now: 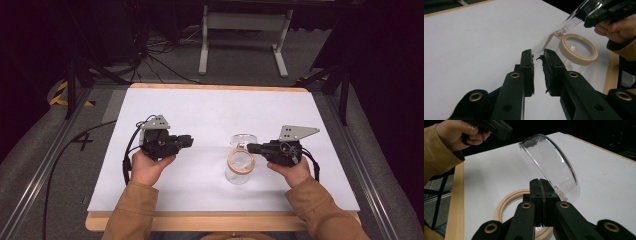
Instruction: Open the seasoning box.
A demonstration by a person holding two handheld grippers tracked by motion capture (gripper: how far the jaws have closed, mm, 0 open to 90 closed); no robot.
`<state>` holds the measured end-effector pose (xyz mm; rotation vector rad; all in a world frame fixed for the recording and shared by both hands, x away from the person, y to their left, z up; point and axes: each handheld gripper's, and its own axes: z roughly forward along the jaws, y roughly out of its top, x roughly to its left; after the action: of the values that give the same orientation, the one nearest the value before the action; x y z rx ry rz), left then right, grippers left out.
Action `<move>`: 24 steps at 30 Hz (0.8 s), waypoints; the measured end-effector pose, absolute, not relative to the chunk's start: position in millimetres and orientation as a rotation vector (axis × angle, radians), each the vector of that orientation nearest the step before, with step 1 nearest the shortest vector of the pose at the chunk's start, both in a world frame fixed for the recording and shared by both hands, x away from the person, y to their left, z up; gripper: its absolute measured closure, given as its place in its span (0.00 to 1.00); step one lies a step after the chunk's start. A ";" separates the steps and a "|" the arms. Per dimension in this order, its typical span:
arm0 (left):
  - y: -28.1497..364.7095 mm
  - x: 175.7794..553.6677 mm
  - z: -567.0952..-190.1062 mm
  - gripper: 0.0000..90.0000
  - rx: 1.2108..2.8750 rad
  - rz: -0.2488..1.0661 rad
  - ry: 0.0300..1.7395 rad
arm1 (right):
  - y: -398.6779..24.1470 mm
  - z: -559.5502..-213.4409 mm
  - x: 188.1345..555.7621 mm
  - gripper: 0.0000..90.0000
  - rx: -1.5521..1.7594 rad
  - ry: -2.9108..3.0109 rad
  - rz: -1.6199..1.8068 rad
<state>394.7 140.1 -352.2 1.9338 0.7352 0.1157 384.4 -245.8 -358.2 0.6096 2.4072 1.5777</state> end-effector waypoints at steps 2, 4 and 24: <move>142.0 394.5 -355.1 0.87 1.938 0.104 0.755 | -246.9 -359.0 387.9 1.00 0.626 2.402 1.577; 143.4 394.9 -358.1 0.87 1.940 0.100 0.758 | -248.5 -360.2 391.9 1.00 0.645 2.389 1.573; 144.4 394.9 -353.8 0.84 1.958 0.119 0.751 | -264.4 -354.5 395.2 0.99 0.680 2.347 1.553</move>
<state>394.9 144.4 -353.8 1.9584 0.7507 0.1192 395.2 -264.4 -354.5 0.6798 2.3474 1.5527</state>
